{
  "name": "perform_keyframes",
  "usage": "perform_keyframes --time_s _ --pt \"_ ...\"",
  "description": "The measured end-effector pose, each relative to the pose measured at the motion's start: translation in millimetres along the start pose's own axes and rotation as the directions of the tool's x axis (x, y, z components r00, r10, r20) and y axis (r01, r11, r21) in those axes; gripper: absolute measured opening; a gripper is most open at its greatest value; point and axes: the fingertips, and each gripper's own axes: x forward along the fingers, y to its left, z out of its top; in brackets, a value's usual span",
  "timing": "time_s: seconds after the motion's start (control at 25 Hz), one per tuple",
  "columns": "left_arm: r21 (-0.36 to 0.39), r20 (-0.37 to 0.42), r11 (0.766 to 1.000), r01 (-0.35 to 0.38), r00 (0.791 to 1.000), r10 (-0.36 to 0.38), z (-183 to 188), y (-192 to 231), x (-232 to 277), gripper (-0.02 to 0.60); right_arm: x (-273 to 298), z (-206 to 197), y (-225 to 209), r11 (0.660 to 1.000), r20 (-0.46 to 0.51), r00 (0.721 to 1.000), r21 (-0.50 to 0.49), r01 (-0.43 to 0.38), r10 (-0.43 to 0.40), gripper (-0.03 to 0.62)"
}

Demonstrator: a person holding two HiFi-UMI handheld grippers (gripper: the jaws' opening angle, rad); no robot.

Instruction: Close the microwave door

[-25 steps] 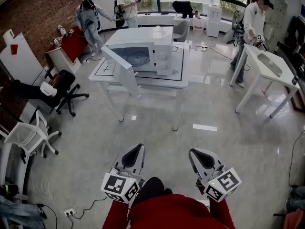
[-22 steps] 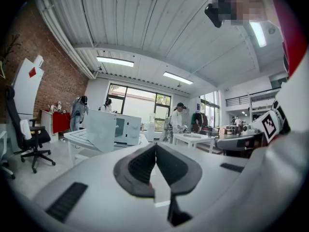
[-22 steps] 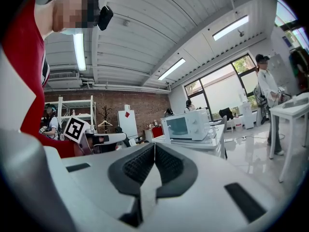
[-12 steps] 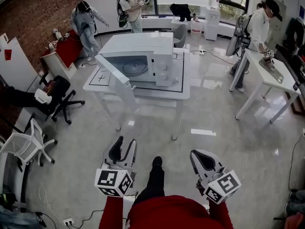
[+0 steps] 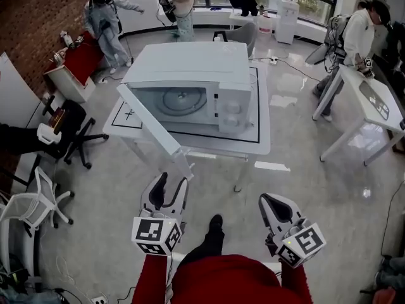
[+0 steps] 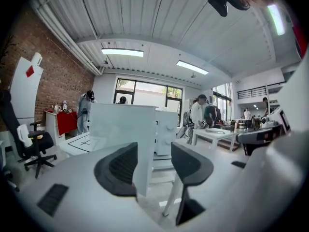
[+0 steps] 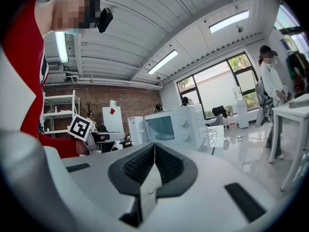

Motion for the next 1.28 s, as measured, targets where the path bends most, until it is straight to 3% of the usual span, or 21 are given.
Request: perform_keyframes --time_s 0.2,0.64,1.28 --pt "0.030 -0.032 0.999 0.023 0.999 -0.022 -2.8 2.2 17.8 0.212 29.9 -2.2 -6.7 0.999 -0.035 0.999 0.028 -0.020 0.021 0.015" --pt "0.005 -0.037 0.991 0.135 0.990 -0.135 -24.6 -13.5 37.9 0.210 58.0 -21.0 -16.2 0.997 -0.059 0.998 0.064 -0.032 0.036 0.015" --pt "-0.012 -0.039 0.967 0.254 0.966 -0.255 -7.1 -33.2 99.7 0.202 68.4 -15.3 -34.7 0.998 -0.055 0.998 0.066 0.021 -0.017 0.015"
